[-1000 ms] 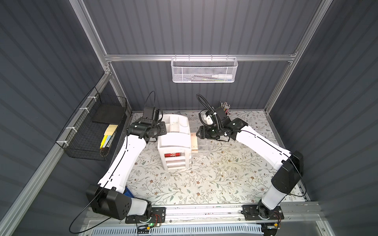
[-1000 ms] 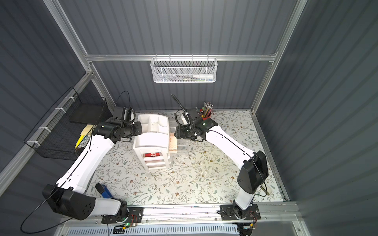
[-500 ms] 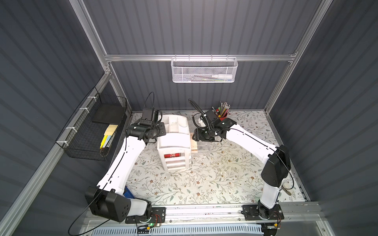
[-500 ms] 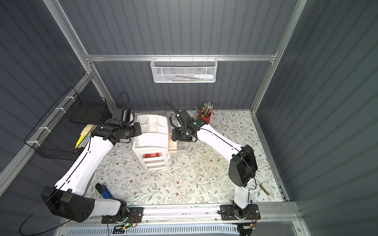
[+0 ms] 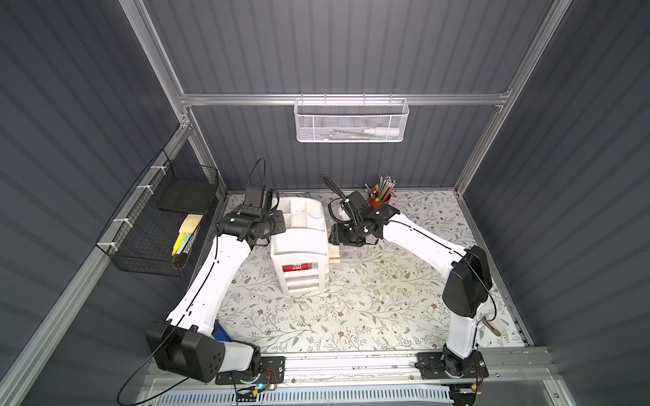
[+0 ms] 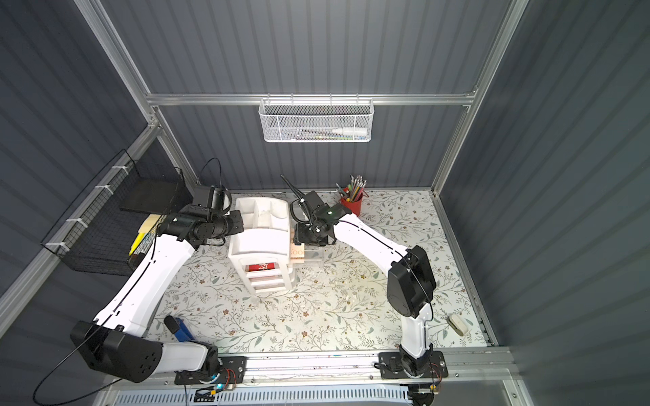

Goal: Take the postcards out of the drawer
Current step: Pick up the postcard from the drawer.

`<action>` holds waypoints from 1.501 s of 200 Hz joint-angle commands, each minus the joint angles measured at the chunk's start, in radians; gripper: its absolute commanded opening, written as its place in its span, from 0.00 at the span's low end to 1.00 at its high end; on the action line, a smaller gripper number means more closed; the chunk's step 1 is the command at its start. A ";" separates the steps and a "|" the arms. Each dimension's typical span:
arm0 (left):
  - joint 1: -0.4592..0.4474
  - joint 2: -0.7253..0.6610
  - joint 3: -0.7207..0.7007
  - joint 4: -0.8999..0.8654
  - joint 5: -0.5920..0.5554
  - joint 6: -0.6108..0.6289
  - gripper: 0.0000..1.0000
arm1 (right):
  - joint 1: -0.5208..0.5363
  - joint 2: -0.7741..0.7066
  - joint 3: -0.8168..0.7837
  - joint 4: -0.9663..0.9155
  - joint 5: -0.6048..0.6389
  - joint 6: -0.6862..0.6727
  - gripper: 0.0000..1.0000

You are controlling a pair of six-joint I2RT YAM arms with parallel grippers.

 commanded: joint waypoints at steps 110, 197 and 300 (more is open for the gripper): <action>0.006 -0.037 -0.018 0.003 -0.009 0.020 0.00 | 0.008 0.062 0.037 0.012 -0.104 0.020 0.57; 0.006 -0.038 -0.024 0.006 -0.007 0.019 0.00 | 0.006 0.022 0.008 0.095 -0.203 0.058 0.54; 0.006 -0.042 -0.024 0.009 0.000 0.025 0.00 | 0.001 -0.001 -0.031 0.177 -0.262 0.071 0.53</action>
